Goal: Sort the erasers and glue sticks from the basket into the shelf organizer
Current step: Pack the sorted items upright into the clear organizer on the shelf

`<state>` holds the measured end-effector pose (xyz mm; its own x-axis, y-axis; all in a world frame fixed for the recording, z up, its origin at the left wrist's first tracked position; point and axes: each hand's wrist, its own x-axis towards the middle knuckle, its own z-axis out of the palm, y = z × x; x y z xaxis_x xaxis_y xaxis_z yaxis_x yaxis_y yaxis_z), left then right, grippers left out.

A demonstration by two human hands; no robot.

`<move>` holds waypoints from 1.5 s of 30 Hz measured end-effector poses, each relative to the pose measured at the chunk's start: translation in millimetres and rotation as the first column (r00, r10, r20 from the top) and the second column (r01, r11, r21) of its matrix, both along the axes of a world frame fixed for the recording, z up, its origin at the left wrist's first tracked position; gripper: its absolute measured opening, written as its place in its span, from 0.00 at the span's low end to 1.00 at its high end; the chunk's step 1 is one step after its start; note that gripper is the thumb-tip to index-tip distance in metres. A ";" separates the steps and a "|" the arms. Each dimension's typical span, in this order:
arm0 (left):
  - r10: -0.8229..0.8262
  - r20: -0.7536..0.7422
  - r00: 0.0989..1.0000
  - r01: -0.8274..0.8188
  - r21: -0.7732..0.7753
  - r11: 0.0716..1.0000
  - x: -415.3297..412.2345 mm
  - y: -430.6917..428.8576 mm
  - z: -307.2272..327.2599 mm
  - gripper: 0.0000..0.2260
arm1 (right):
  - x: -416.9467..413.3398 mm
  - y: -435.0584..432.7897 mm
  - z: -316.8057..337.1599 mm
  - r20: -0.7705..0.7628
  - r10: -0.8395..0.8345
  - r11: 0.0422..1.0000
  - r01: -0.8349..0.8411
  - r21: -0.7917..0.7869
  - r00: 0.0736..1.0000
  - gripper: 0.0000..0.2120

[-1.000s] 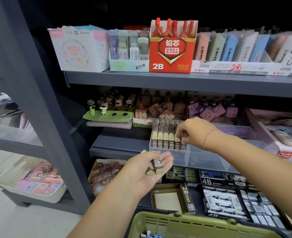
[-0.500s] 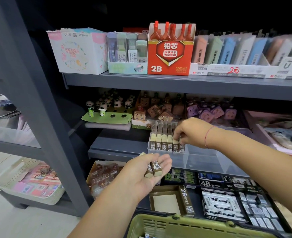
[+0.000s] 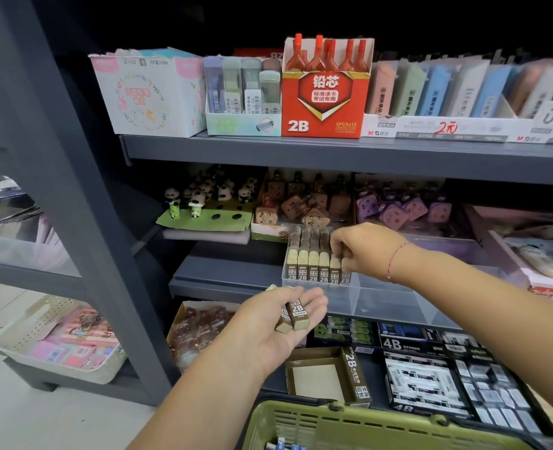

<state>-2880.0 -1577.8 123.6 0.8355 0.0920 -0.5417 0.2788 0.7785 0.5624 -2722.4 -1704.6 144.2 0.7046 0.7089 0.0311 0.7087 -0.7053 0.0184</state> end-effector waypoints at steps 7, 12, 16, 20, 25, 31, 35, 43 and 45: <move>-0.011 -0.037 0.999 0.013 0.052 0.999 -1.1 0.0 -2.2 0.09 | -5.5 0.4 -2.4 -0.116 -0.227 0.973 0.231 0.024 0.967 0.12; -0.053 -0.050 0.997 0.058 0.097 0.994 -4.8 0.1 -2.5 0.08 | -12.5 -0.3 -1.8 -0.121 -0.276 0.957 0.285 0.061 0.953 0.10; -0.001 0.002 1.000 0.001 0.104 0.995 -5.1 2.0 -2.8 0.12 | -21.3 -4.2 1.7 -0.070 -0.225 0.951 0.234 0.202 0.972 0.05; -0.018 0.060 0.998 0.008 0.156 0.988 -3.1 -1.3 0.1 0.13 | -49.0 0.8 8.9 -0.473 0.127 0.846 0.154 0.511 0.872 0.08; -0.024 0.100 0.995 -0.002 0.258 0.966 -1.9 -2.7 1.4 0.11 | -53.1 6.8 9.4 -0.718 0.284 0.779 0.283 0.559 0.636 0.05; 0.139 -0.078 0.987 -0.115 0.257 0.959 -2.0 10.9 0.7 0.07 | -22.7 21.2 13.9 -0.590 0.141 0.611 0.399 0.684 0.795 0.04; 0.202 -0.147 0.968 -0.154 0.283 0.947 1.9 15.9 -1.1 0.13 | -20.3 36.6 -7.2 -0.420 0.068 0.846 0.171 0.505 0.905 0.03; 0.277 -0.165 0.947 -0.240 0.213 0.947 4.7 20.8 -3.9 0.10 | -24.8 50.8 -26.3 -0.081 0.055 0.956 -0.029 0.291 0.995 0.09; 0.279 -0.153 0.948 -0.243 0.214 0.946 4.7 20.4 -4.8 0.10 | -23.4 50.6 -25.6 -0.052 0.034 0.958 -0.017 0.286 0.998 0.11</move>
